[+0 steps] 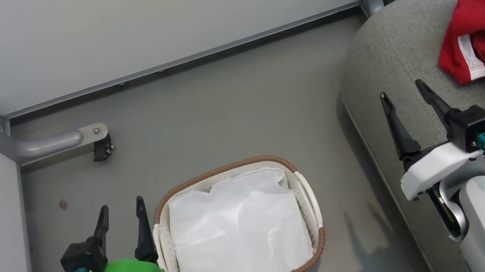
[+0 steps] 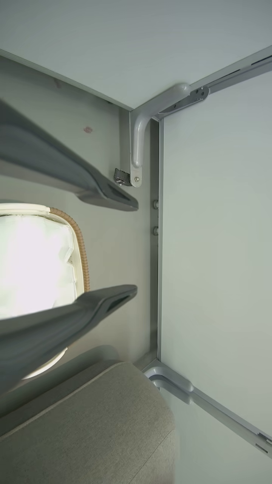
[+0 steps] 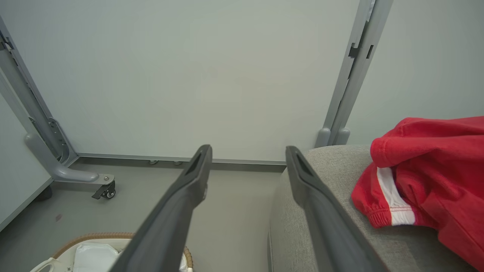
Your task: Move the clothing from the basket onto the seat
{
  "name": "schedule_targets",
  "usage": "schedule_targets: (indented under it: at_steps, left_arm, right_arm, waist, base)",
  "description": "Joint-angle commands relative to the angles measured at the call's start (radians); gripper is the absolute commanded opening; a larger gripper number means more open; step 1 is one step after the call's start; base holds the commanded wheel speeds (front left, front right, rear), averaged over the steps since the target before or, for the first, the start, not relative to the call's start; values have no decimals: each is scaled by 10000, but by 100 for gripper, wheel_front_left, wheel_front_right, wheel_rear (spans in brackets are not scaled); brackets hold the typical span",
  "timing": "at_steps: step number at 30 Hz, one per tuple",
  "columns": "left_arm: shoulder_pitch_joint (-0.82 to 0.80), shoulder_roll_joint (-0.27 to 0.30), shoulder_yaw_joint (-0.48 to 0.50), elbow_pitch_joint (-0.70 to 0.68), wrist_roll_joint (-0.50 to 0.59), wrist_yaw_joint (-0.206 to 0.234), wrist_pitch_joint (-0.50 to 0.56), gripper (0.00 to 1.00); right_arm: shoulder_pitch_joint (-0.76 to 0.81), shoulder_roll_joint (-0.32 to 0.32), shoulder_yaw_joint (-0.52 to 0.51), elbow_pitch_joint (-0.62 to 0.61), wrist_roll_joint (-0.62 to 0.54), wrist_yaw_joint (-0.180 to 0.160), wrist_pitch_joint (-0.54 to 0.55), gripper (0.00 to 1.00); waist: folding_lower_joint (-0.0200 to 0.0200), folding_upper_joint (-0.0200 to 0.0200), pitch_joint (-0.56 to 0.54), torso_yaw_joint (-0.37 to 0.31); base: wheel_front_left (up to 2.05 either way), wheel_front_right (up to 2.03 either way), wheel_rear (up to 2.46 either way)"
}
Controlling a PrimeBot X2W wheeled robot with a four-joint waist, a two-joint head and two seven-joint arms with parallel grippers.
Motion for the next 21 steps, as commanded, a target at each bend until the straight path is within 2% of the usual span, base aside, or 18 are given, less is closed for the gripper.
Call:
schedule_targets:
  at_steps: [1,7,12,20,21]
  left_arm:
    - [244,-14,186,-20,156,52,9,100]
    - [765,-53,1004,-26,324,127,11,100]
    - [1248,-69,1426,-1,381,-29,11,100]
    - [1902,-76,1528,165,-43,-170,9,100]
    - [1750,-79,1535,168,-68,-154,6,0]
  right_arm:
    - [187,-11,43,54,44,-14,-12,100]
    - [589,62,192,294,111,-14,-11,100]
    - [1007,67,251,441,328,-14,-11,100]
    - [1614,64,164,549,559,-14,-11,100]
    - [1495,105,178,551,517,0,2,0]
  waist:
    - [0,0,-381,379]
    - [0,0,-691,591]
    - [0,0,-948,673]
    - [0,0,-1361,623]
    - [0,0,-1300,641]
  base:
    - [0,0,0]
    - [0,0,0]
    - [0,0,0]
    - [0,0,0]
    - [0,0,0]
